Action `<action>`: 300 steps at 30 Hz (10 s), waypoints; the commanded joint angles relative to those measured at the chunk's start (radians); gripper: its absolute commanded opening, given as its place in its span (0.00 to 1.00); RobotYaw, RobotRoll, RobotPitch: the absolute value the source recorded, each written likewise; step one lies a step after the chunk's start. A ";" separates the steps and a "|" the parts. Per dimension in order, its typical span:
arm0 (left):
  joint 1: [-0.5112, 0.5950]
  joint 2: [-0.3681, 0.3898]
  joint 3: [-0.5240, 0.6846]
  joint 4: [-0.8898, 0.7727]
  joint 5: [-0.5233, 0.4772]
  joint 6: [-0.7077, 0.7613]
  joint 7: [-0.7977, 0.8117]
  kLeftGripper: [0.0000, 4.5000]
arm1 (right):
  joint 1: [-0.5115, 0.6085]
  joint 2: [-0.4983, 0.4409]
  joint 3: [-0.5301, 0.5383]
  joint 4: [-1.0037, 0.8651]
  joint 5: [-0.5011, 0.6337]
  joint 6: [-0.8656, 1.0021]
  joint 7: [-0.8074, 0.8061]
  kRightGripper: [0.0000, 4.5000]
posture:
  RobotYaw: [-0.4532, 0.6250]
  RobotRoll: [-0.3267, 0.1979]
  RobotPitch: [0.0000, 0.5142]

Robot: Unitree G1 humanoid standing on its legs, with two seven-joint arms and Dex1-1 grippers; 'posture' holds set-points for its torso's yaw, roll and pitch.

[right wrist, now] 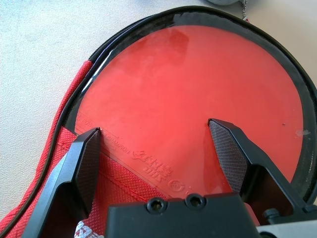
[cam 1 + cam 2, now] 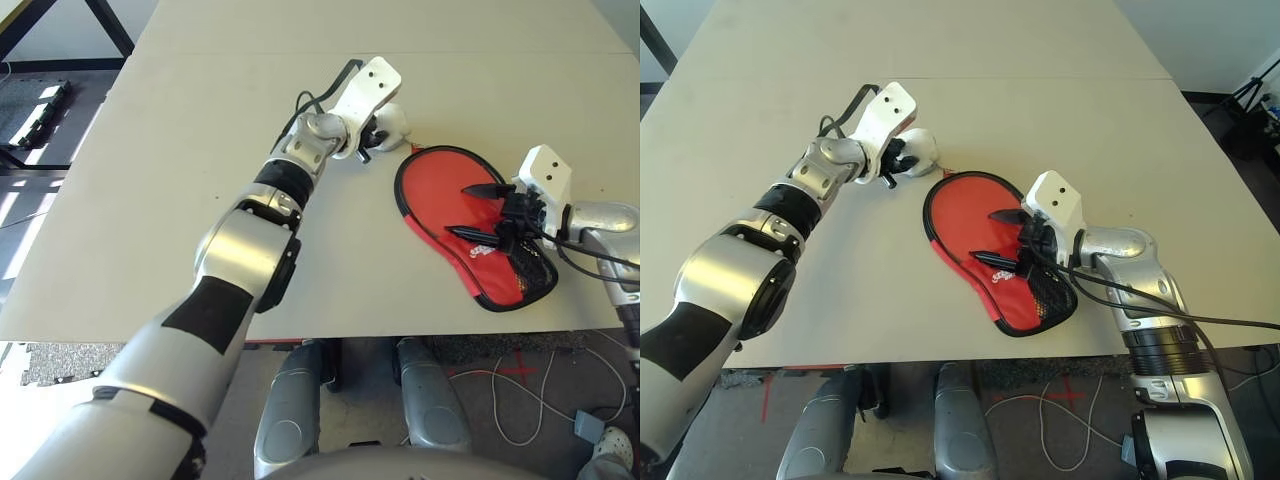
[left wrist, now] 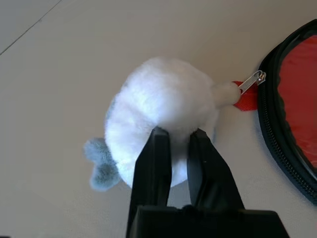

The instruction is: Store the ping-pong paddle in its case and zip it.

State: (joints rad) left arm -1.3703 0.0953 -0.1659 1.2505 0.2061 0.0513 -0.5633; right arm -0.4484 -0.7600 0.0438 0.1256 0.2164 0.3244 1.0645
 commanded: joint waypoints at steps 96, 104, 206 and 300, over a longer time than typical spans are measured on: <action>0.494 0.044 -0.280 -0.871 -0.123 0.499 -0.250 0.99 | 0.068 0.002 0.050 0.036 -0.033 0.075 -0.014 1.00 | 0.29 0.62 0.57; 0.487 0.038 -0.283 -0.849 -0.119 0.490 -0.254 0.99 | 0.020 -0.078 -0.015 0.017 0.061 0.158 0.097 1.00 | 0.28 0.62 0.57; 0.361 0.012 -0.257 -0.903 -0.142 0.450 -0.330 1.00 | -0.468 -0.169 -0.074 0.882 -0.143 -0.171 0.223 0.13 | 0.26 0.62 0.56; 0.350 -0.010 0.222 -0.955 -0.349 0.404 -0.011 1.00 | -0.301 -0.268 -0.291 0.820 0.257 -0.184 -0.026 1.00 | 0.25 0.62 0.55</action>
State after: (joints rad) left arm -1.0419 0.0825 0.0237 0.3174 -0.1257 0.4648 -0.6184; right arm -0.7600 -1.0411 -0.2146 0.9319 0.4892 0.1700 1.0767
